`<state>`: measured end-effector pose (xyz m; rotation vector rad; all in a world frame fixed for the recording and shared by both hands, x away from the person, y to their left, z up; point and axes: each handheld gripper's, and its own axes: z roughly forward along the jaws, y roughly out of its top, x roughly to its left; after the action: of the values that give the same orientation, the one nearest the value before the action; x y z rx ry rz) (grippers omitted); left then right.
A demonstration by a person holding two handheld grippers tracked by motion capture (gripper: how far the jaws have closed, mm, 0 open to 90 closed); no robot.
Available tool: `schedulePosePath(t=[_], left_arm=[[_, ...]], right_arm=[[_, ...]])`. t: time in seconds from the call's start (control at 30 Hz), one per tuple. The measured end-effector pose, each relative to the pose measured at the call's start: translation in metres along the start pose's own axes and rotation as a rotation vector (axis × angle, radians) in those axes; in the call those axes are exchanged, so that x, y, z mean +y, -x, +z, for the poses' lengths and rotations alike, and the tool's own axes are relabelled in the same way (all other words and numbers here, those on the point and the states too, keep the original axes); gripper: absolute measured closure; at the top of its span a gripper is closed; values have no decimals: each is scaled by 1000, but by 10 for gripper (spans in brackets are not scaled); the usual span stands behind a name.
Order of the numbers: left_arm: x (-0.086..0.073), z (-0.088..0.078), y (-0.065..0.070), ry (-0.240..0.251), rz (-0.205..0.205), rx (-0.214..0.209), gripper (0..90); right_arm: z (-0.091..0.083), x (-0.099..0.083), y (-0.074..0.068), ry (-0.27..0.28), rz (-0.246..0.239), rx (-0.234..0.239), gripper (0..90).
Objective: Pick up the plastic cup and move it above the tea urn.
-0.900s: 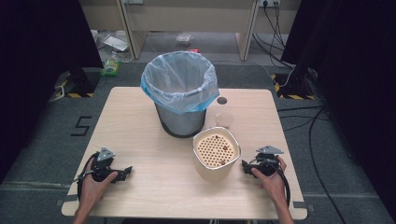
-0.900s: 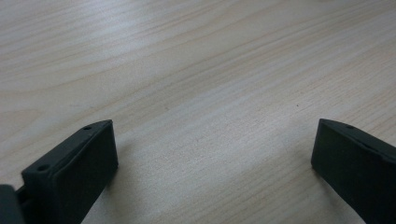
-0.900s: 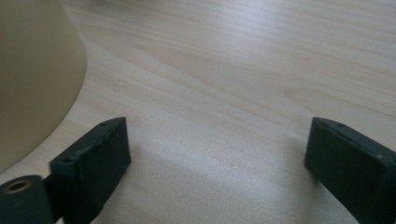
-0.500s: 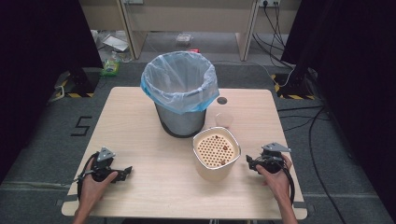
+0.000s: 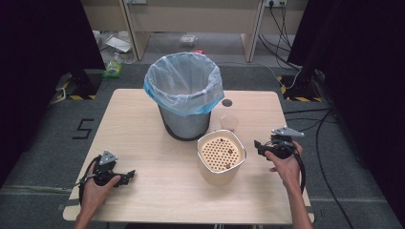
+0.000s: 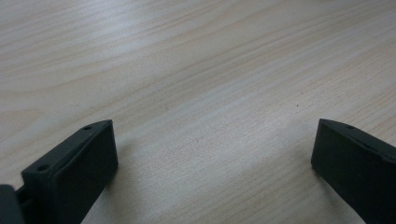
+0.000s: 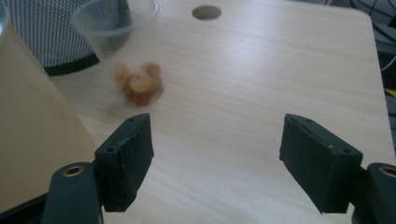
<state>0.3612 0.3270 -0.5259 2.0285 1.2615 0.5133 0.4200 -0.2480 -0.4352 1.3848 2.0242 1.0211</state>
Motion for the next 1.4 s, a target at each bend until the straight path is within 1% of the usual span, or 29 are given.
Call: schedulePosePath(t=[0.1, 0.13, 0.2, 0.27, 0.37, 0.4, 0.47, 0.53, 0.63, 0.7, 0.73, 0.8, 0.87, 0.93, 0.97, 1.03, 1.17, 1.23, 1.3, 1.37, 1.4], left_arm=[[0, 0, 0, -1, 0, 0, 0], [0, 0, 0, 0, -1, 0, 0], [0, 0, 0, 0, 0, 0, 0], [0, 0, 0, 0, 0, 0, 0], [0, 0, 0, -1, 0, 0, 0], [0, 0, 0, -1, 0, 0, 0], [0, 0, 0, 0, 0, 0, 0], [0, 0, 0, 0, 0, 0, 0], [0, 0, 0, 0, 0, 0, 0], [0, 0, 0, 0, 0, 0, 0], [0, 0, 0, 0, 0, 0, 0], [0, 0, 0, 0, 0, 0, 0], [0, 0, 0, -1, -1, 1, 0], [0, 0, 0, -1, 0, 2, 0], [0, 0, 0, -1, -1, 1, 0], [0, 0, 0, -1, -1, 2, 0], [0, 0, 0, 0, -1, 2, 0], [0, 0, 0, -1, 0, 2, 0], [0, 0, 0, 0, -1, 2, 0], [0, 0, 0, -1, -1, 2, 0], [0, 0, 0, -1, -1, 2, 0]], right_arm=[[1, 14, -3, 10, -6, 6, 306], [2, 20, -5, 15, -15, 12, 318], [4, 30, -7, 13, -24, 19, 331], [9, 38, -9, 4, -36, 17, 352], [16, 48, -11, -6, -33, 26, 375], [19, 51, -11, -2, -36, 28, 380], [22, 54, -12, -5, -29, 34, 386], [26, 58, -13, -15, -38, 35, 386], [30, 63, -13, -19, -33, 45, 399], [34, 68, -13, -26, -47, 46, 407], [36, 69, -13, -27, -45, 47, 409], [40, 73, -15, -26, -35, 58, 412], [44, 75, -17, -26, -35, 73, 424], [49, 78, -19, -35, -37, 76, 443], [52, 80, -21, -39, -45, 78, 454], [55, 83, -23, -37, -42, 84, 467], [64, 89, -25, -60, -56, 76, 480], [68, 91, -25, -66, -50, 75, 497], [72, 92, -25, -75, -58, 70, 508], [75, 92, -26, -79, -56, 76, 510], [77, 92, -27, -82, -63, 78, 516]])
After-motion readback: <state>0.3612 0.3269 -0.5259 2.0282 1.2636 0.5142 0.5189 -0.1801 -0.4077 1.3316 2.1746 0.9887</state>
